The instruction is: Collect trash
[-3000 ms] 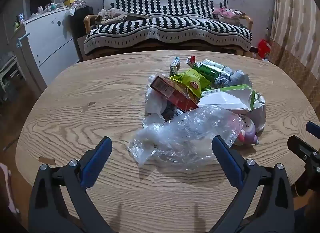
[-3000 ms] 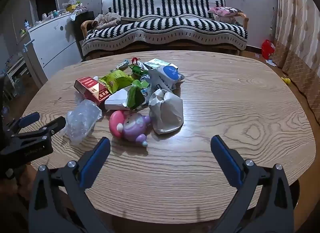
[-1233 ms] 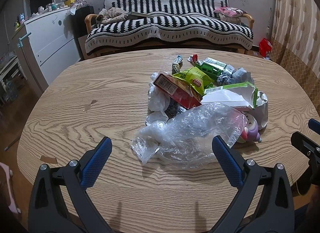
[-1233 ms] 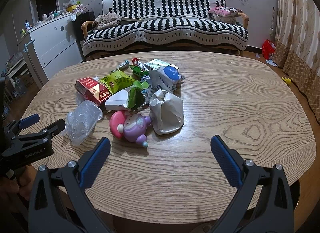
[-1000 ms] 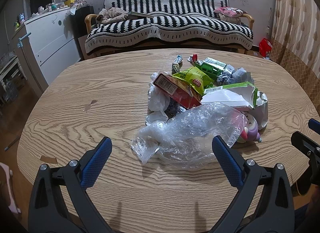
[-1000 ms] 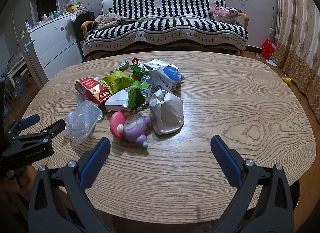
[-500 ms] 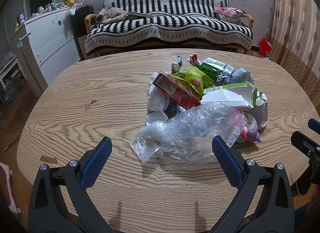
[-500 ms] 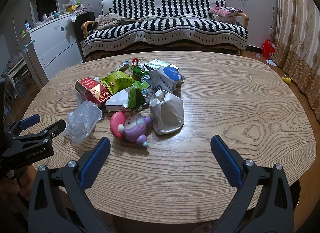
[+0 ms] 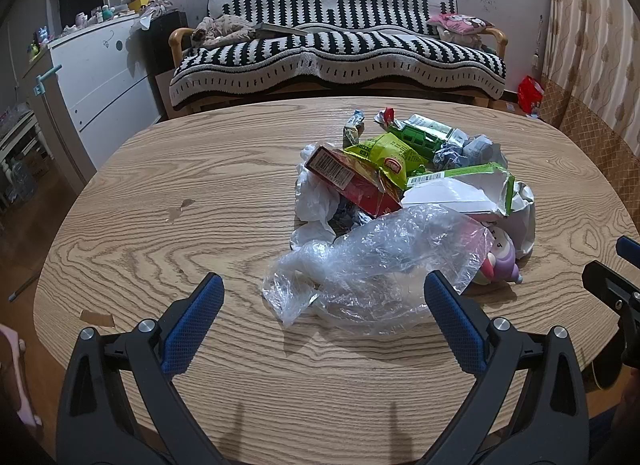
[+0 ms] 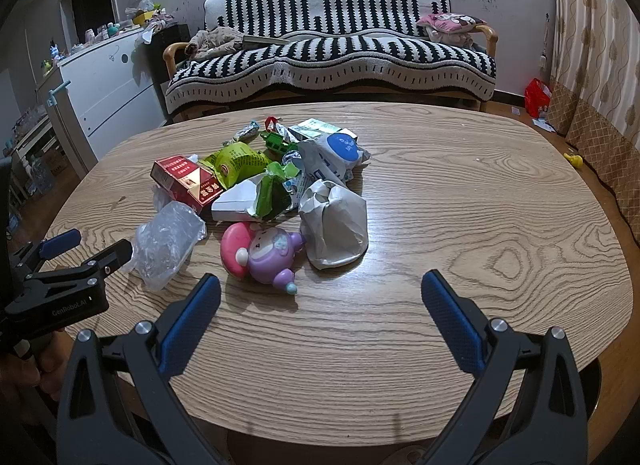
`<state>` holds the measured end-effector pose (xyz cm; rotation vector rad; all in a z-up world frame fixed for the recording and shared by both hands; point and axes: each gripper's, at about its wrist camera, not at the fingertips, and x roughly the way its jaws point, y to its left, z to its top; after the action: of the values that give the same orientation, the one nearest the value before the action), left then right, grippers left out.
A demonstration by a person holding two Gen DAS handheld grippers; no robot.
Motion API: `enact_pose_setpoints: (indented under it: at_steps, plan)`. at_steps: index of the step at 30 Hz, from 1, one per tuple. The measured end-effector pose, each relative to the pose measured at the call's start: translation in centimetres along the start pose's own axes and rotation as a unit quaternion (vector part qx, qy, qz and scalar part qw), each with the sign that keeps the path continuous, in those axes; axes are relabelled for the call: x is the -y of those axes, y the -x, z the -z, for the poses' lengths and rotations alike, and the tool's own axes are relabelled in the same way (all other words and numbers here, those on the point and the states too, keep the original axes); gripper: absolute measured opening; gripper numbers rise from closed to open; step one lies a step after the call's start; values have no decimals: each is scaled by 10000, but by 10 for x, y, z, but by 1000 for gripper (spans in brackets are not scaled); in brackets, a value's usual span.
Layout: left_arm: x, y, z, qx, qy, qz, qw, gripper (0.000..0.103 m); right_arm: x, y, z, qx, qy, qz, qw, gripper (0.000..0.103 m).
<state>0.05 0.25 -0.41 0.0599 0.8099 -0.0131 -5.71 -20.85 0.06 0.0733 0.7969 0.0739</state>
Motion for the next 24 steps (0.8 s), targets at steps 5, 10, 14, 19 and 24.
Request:
enact_pose_setpoints:
  at_steps: [5, 10, 14, 19, 24]
  plan:
    - [0, 0, 0, -3, -1, 6, 10000, 98, 0, 0, 0, 0, 3, -5, 10000, 97]
    - [1, 0, 1, -7, 2, 5, 10000, 98, 0, 0, 0, 0, -3, -3, 10000, 97]
    - [2, 0, 3, -23, 7, 0, 10000, 98, 0, 0, 0, -3, 4, -7, 10000, 97]
    - [-1, -9, 2, -105, 73, -28, 9999, 98, 4, -1, -5, 8, -64, 53, 10000, 97]
    - [1, -27, 1, -294, -72, 54, 9995, 98, 14, -21, -21, -146, -143, 164, 9997, 97]
